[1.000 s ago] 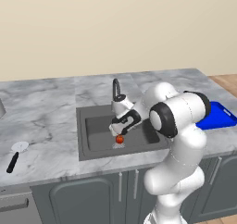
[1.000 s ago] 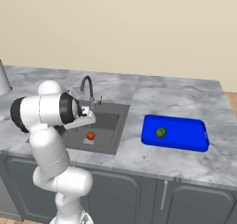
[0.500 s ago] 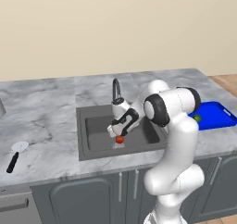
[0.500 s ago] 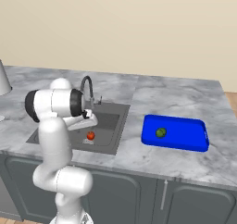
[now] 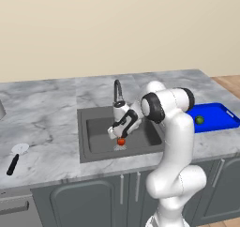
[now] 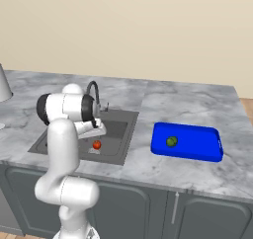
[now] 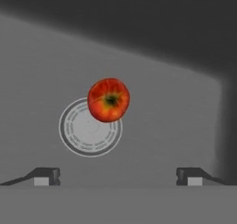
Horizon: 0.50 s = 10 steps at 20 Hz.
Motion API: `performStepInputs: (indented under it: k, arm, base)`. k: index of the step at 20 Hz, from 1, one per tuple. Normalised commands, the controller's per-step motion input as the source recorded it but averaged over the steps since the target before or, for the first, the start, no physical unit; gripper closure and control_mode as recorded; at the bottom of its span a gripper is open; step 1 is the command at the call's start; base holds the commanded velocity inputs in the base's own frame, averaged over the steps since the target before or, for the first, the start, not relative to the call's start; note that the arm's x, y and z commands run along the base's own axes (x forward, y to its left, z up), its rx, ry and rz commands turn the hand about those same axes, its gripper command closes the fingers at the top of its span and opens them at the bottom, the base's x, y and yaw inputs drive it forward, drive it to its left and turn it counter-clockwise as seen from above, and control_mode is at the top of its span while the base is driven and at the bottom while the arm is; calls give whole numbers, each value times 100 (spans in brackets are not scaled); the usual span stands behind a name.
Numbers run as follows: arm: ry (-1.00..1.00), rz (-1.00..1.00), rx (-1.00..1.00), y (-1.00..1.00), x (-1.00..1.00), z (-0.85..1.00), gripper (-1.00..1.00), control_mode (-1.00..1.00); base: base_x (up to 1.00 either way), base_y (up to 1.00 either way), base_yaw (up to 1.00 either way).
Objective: Pick up all produce items and place them in the sink. Turn on the sink faucet to wash them. Then turn the sink off and put them in the tray.
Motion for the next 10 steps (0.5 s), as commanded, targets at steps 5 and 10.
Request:
performStepInputs:
  k: [5, 10]
  arm:
    - [0, 0, 2, 4, 36, -27, -100, -100]
    - [0, 0, 1, 6, 38, -31, -100, -100]
  base:
    - [0, 0, 0]
    - [0, 0, 0]
